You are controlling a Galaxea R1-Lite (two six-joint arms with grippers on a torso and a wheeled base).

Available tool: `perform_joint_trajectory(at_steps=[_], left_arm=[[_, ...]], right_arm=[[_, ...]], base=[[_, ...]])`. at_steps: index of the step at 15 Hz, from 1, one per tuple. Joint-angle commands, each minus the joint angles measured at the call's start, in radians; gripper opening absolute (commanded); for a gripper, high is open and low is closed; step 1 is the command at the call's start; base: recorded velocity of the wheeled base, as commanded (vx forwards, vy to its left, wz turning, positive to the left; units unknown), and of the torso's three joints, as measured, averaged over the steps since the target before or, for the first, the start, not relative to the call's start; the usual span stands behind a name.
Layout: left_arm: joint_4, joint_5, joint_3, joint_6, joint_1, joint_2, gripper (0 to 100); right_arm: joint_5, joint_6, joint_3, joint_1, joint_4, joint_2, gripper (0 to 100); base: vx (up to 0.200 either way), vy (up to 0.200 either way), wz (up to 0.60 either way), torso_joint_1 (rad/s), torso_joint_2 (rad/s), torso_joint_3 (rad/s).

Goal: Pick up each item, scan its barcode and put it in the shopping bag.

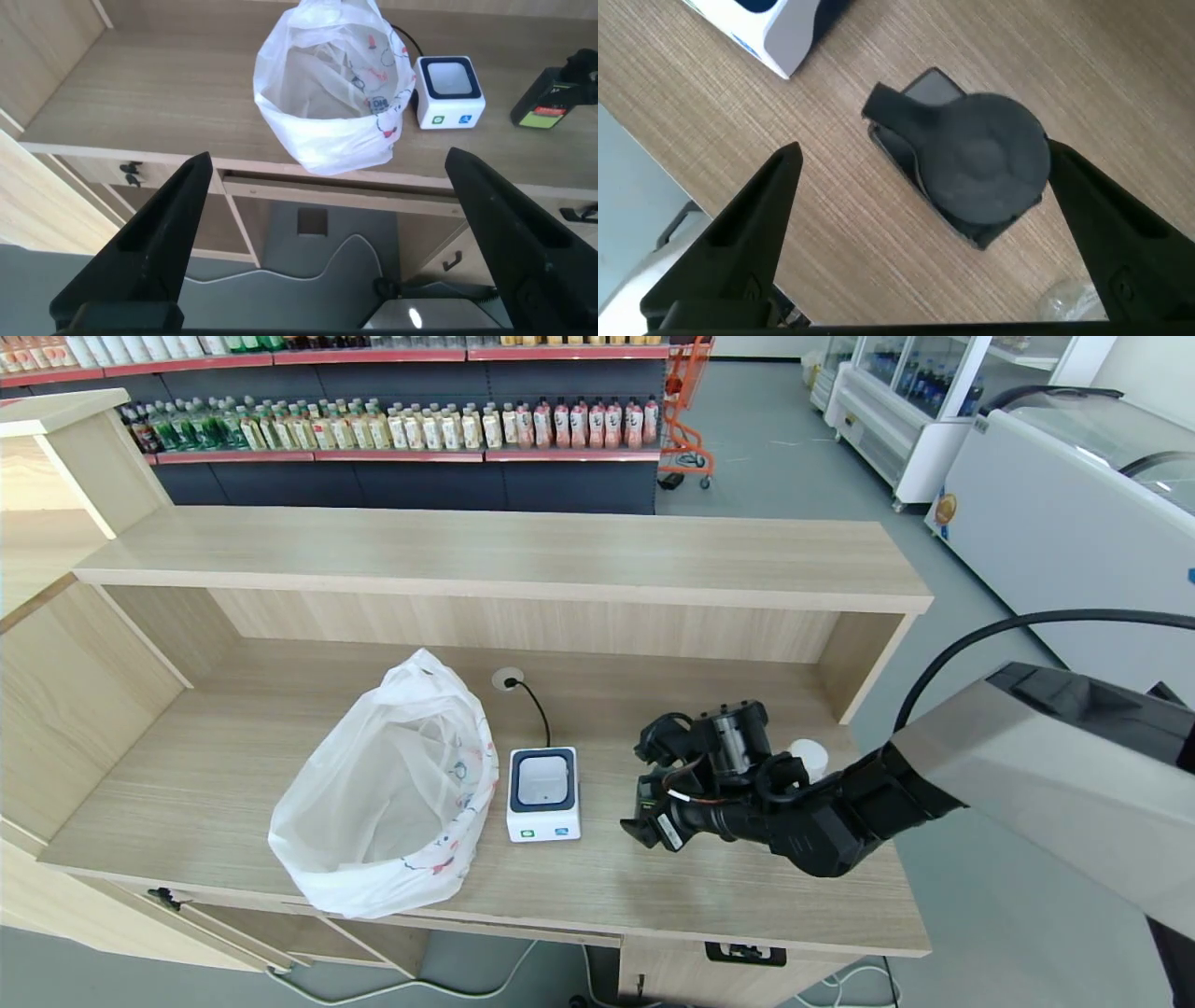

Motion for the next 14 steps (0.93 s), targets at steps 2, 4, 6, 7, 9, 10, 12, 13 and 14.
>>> perform_joint_trajectory(at_steps=[2,4,6,7,9,10,12,13,14], left_arm=[[0.0,0.0,0.0,0.0,0.0,0.001,100],[0.0,0.0,0.0,0.0,0.0,0.001,100],[0.0,0.0,0.0,0.0,0.0,0.001,100],[0.0,0.0,0.0,0.0,0.0,0.001,100],[0.0,0.0,0.0,0.0,0.0,0.001,100],[0.0,0.0,0.0,0.0,0.0,0.001,100],[0.0,0.0,0.0,0.0,0.0,0.001,100],[0.0,0.0,0.0,0.0,0.0,0.001,100],[0.0,0.0,0.0,0.0,0.0,0.001,100]], right_arm=[[0.025,-0.01,-0.064,-0.003,-0.005,0.06,100],[0.028,-0.013,-0.09,-0.003,-0.003,0.079,100],[0.028,-0.013,-0.114,-0.003,-0.005,0.103,100],[0.028,-0.013,-0.133,-0.003,-0.005,0.114,100],[0.028,-0.012,-0.165,-0.004,0.001,0.135,100],[0.03,-0.012,-0.166,-0.004,0.0,0.142,100],[0.028,-0.012,-0.163,-0.001,-0.005,0.145,0],[0.027,-0.012,-0.162,0.0,-0.005,0.143,0],[0.027,-0.012,-0.157,-0.001,-0.005,0.137,0]], base=[[0.0,0.0,0.0,0.0,0.0,0.0],[0.0,0.0,0.0,0.0,0.0,0.0],[0.0,0.0,0.0,0.0,0.0,0.0],[0.0,0.0,0.0,0.0,0.0,0.0],[0.0,0.0,0.0,0.0,0.0,0.0],[0.0,0.0,0.0,0.0,0.0,0.0],[0.0,0.0,0.0,0.0,0.0,0.0],[0.0,0.0,0.0,0.0,0.0,0.0],[0.0,0.0,0.0,0.0,0.0,0.0]])
